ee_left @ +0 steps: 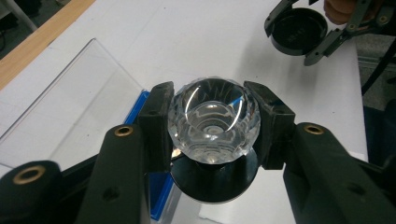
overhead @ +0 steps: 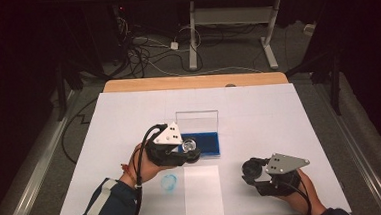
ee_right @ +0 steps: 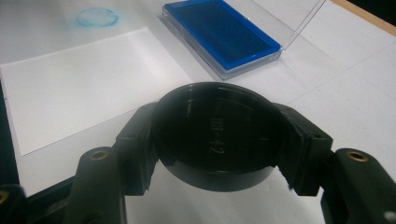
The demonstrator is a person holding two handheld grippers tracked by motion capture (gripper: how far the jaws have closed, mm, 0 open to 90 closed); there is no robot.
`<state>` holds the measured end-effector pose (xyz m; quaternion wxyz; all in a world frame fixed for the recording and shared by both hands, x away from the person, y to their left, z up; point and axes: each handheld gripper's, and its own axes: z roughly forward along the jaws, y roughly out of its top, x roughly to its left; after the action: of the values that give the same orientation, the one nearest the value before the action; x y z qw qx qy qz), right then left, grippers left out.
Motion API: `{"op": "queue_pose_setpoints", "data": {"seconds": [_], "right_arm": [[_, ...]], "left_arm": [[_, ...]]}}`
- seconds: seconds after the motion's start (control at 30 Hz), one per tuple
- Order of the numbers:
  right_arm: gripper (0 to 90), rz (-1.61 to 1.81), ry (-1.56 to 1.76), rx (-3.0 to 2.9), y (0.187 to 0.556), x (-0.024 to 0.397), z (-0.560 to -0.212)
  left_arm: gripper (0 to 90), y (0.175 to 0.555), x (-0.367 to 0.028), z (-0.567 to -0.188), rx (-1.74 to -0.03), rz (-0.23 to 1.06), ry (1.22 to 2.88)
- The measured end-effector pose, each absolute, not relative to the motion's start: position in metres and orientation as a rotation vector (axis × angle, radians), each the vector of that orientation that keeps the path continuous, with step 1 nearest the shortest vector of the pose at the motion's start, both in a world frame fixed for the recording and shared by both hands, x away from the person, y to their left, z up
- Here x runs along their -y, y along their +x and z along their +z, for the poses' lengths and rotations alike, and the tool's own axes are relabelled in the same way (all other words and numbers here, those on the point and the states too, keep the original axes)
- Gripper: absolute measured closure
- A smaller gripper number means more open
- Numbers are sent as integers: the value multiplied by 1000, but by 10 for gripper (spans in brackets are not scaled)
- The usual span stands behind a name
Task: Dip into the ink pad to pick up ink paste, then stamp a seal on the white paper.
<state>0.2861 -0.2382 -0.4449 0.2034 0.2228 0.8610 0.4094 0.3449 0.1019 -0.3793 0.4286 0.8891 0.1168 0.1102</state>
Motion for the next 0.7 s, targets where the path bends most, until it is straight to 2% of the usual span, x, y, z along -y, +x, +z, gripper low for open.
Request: {"op": "queue_pose_setpoints", "data": {"seconds": [0.7], "right_arm": [[380, 1137, 607, -2414, 284, 237, -445]], "left_arm": [[538, 325, -94, -383, -205, 246, 2227]]}}
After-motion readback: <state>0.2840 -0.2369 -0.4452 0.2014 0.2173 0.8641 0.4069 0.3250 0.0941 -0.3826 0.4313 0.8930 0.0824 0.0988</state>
